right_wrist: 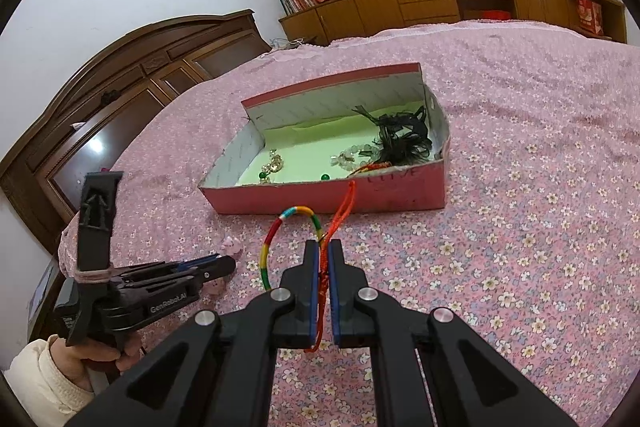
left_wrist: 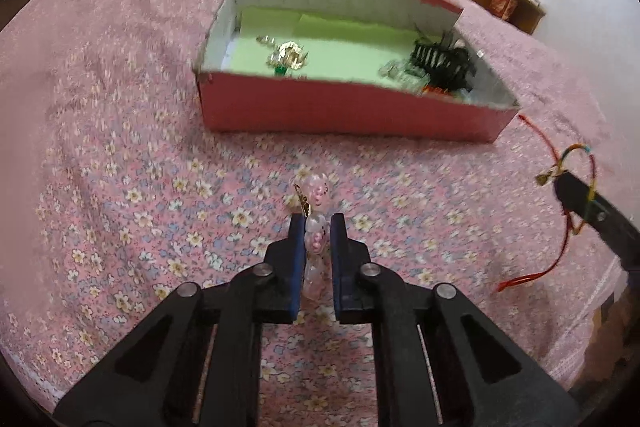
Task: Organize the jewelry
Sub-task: 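Lift both held bracelets and carry them toward the box, then lower both bracelets into the box and open both tools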
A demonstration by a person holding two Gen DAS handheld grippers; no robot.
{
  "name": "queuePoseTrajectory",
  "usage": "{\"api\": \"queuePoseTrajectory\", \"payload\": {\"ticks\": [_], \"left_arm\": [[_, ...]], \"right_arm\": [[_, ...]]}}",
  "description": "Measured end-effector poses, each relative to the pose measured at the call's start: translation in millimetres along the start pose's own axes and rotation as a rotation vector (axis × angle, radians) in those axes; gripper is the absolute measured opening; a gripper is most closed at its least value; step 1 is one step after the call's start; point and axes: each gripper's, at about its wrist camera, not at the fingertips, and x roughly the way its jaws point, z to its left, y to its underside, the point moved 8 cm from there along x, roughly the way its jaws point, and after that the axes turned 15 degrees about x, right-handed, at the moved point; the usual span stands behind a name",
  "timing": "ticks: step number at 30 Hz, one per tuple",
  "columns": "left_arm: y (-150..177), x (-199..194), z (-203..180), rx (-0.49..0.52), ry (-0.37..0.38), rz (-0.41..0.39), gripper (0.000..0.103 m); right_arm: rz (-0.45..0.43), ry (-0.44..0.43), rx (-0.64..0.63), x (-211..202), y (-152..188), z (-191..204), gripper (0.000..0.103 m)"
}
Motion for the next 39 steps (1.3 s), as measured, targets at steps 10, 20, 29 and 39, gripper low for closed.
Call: {"api": "queuePoseTrajectory", "payload": {"ticks": [10, 20, 29, 39], "left_arm": [[-35, -48, 2, -0.015, 0.023, -0.165, 0.004], [-73, -71, 5, 0.001, 0.009, -0.281, 0.004], [-102, -75, 9, 0.031, -0.020, -0.361, 0.004], [-130, -69, 9, 0.074, -0.044, -0.439, 0.004]], "right_arm": [[-0.035, -0.012, -0.042, -6, -16, 15, 0.006], [-0.096, -0.035, -0.086, -10, -44, 36, 0.006], [-0.175, -0.055, -0.113, -6, -77, 51, 0.006], [-0.236, -0.062, -0.148, 12, -103, 60, 0.006]]}}
